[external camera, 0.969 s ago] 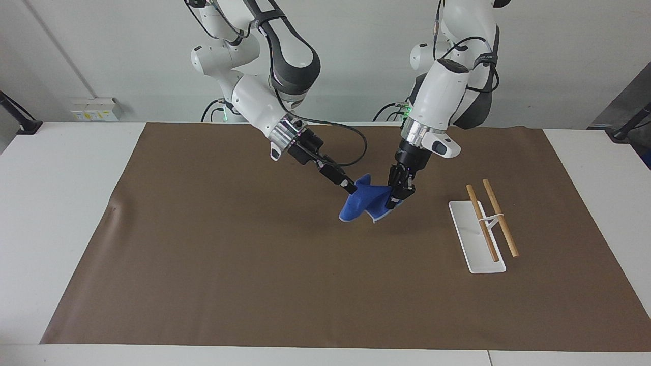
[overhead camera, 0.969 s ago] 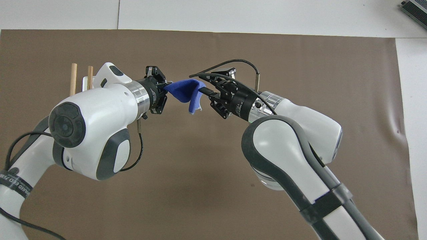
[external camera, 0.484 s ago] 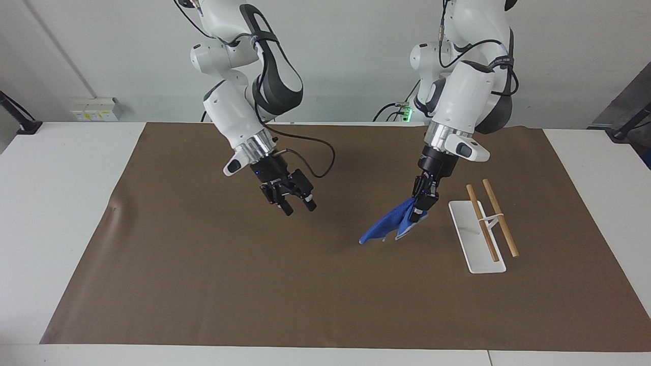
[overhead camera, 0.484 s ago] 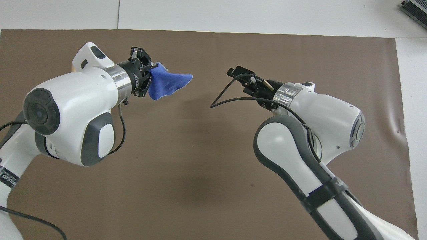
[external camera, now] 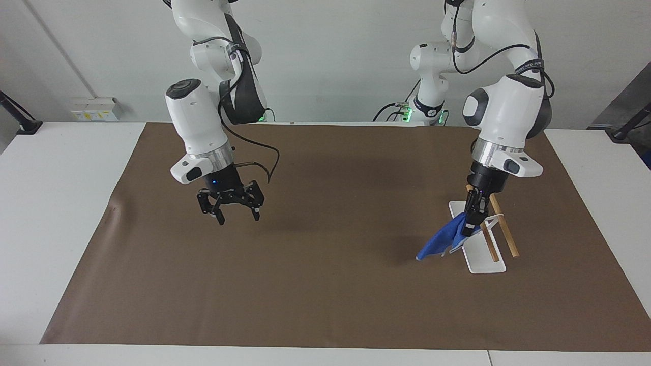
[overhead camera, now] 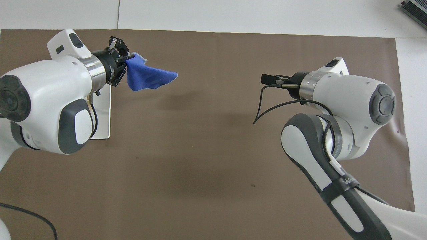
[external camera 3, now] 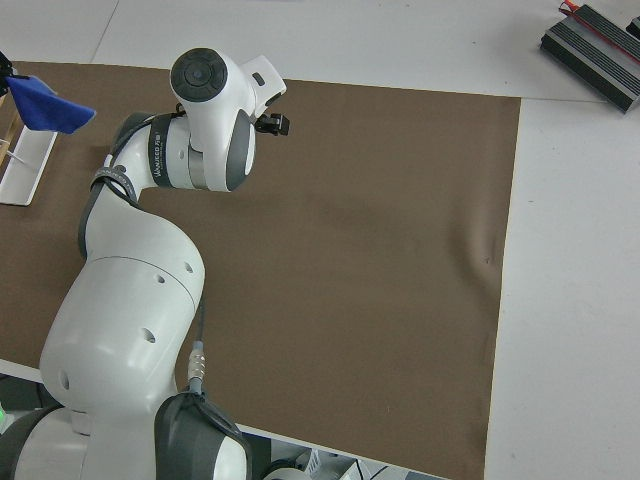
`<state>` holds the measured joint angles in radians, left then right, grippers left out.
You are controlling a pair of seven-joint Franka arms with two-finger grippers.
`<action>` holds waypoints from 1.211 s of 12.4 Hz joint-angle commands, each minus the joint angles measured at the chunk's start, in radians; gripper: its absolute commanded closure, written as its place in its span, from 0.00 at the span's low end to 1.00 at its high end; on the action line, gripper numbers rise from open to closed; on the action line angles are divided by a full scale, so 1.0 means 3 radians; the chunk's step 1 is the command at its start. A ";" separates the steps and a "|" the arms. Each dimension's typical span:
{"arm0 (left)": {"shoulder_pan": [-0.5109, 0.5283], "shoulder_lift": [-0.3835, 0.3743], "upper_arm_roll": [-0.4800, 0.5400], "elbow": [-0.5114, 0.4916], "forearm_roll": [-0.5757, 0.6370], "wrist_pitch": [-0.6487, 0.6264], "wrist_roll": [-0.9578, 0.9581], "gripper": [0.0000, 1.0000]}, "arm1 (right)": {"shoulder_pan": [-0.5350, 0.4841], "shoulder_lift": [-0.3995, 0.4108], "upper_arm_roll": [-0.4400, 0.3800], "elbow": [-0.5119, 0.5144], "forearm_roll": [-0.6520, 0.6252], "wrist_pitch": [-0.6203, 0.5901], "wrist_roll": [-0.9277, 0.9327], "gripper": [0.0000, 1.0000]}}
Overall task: Right arm passes towel to left arm to hang
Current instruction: 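Open the right gripper and withdraw while the left gripper holds the towel, then move the towel with the left gripper over the wooden sticks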
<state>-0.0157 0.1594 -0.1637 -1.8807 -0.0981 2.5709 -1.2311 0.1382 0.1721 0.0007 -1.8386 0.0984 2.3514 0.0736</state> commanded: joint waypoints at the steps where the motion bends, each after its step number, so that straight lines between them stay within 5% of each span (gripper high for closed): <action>1: 0.0006 -0.0045 0.0233 -0.0005 -0.0026 -0.0199 0.0288 1.00 | -0.0225 0.0014 0.0018 0.0370 -0.0251 -0.0651 -0.0041 0.00; 8: 0.0001 -0.0066 0.0643 0.0031 0.0162 -0.0434 0.0693 1.00 | -0.0313 -0.0231 -0.0308 0.1020 -0.0267 -0.2191 0.0118 0.00; 15: 0.0006 -0.0035 0.0781 0.0219 0.0781 -0.0796 0.0683 1.00 | -0.0440 -0.0624 -0.0381 0.0735 -0.0272 -0.2704 0.0113 0.00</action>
<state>-0.0085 0.1541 0.0611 -1.8604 0.0830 2.4204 -1.0346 0.0187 0.0390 -0.1252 -1.5505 0.0382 1.5462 0.0903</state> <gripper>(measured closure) 0.978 0.000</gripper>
